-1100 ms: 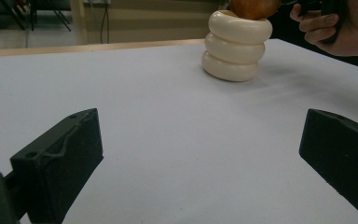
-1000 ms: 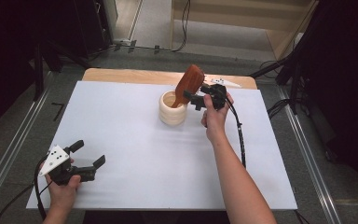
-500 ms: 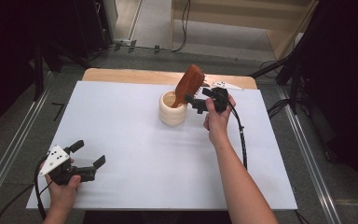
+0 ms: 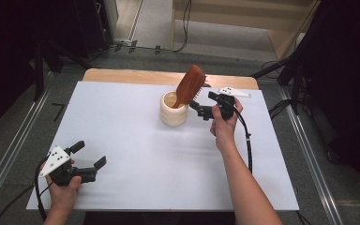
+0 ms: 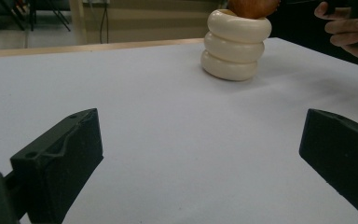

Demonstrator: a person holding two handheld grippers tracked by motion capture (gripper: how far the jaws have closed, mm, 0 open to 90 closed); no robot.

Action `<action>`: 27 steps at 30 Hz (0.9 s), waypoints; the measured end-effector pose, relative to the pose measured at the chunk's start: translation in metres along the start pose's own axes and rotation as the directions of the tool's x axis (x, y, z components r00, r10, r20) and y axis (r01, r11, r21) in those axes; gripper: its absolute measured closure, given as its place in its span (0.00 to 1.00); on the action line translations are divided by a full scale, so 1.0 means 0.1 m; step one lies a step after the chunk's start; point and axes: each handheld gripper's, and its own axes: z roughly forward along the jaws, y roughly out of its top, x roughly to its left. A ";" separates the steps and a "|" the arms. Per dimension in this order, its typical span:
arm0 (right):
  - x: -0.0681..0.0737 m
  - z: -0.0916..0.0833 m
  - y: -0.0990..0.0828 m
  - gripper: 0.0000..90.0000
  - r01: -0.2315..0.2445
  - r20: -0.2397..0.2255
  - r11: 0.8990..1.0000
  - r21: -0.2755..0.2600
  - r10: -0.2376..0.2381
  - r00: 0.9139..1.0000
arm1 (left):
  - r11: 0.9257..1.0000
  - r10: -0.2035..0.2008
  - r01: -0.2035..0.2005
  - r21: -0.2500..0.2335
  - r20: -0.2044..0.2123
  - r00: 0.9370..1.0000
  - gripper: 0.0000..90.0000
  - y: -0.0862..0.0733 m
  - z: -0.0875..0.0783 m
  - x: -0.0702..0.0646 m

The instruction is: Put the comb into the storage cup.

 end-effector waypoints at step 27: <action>0.01 -0.53 -0.34 0.00 0.062 0.016 0.998 -0.016 -0.061 0.998 | 1.000 0.007 -0.007 0.004 -0.001 1.000 0.00 0.00 0.00 -0.01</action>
